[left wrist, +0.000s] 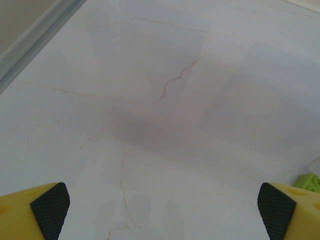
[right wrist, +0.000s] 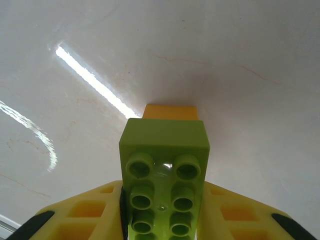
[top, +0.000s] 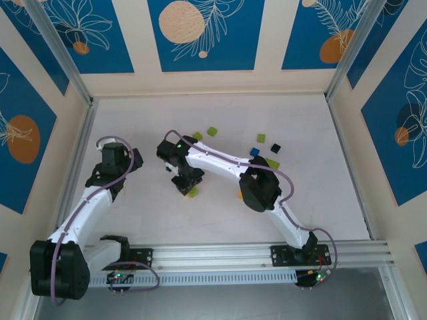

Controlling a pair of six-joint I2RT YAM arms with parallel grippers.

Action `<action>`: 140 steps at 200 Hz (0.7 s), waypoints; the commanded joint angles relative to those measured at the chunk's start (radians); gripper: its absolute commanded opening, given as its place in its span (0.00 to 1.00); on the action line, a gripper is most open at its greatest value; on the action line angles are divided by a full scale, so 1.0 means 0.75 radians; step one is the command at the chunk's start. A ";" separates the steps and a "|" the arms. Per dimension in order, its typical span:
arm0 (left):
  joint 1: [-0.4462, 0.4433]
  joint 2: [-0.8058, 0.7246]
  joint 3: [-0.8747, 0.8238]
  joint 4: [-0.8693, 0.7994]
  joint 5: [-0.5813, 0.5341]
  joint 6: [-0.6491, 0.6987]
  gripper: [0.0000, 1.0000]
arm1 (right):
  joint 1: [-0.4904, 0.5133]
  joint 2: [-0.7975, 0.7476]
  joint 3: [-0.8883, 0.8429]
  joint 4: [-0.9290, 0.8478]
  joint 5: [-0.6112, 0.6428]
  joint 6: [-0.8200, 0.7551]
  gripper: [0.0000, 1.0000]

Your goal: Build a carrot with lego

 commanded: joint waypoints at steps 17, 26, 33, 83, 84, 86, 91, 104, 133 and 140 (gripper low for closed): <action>0.022 -0.020 -0.006 -0.004 -0.028 -0.011 0.99 | -0.013 0.089 -0.124 0.127 -0.106 0.043 0.35; 0.021 -0.018 -0.006 -0.005 -0.024 -0.013 0.99 | -0.016 0.082 -0.124 0.128 -0.102 0.037 0.35; 0.022 -0.018 -0.005 -0.004 -0.026 -0.013 0.99 | -0.018 0.078 -0.118 0.125 -0.096 0.035 0.35; 0.021 -0.019 0.002 -0.008 -0.022 -0.013 0.99 | -0.013 0.086 -0.097 0.101 -0.051 0.008 0.34; 0.021 -0.020 0.002 -0.008 -0.021 -0.013 0.99 | -0.014 0.086 -0.097 0.101 -0.050 0.009 0.34; 0.022 -0.020 0.002 -0.007 -0.022 -0.013 0.99 | -0.014 0.084 -0.097 0.100 -0.048 0.009 0.34; 0.022 -0.020 0.002 -0.007 -0.020 -0.013 0.99 | -0.014 0.079 -0.099 0.099 -0.043 0.007 0.34; 0.021 -0.019 0.004 -0.006 -0.021 -0.013 0.99 | -0.016 0.064 -0.097 0.092 -0.036 0.005 0.34; 0.022 -0.020 0.000 -0.005 -0.023 -0.013 0.99 | -0.017 0.025 -0.065 0.056 -0.024 -0.004 0.34; 0.022 -0.020 -0.001 -0.007 -0.022 -0.013 0.99 | -0.020 0.015 -0.054 0.046 -0.030 -0.009 0.34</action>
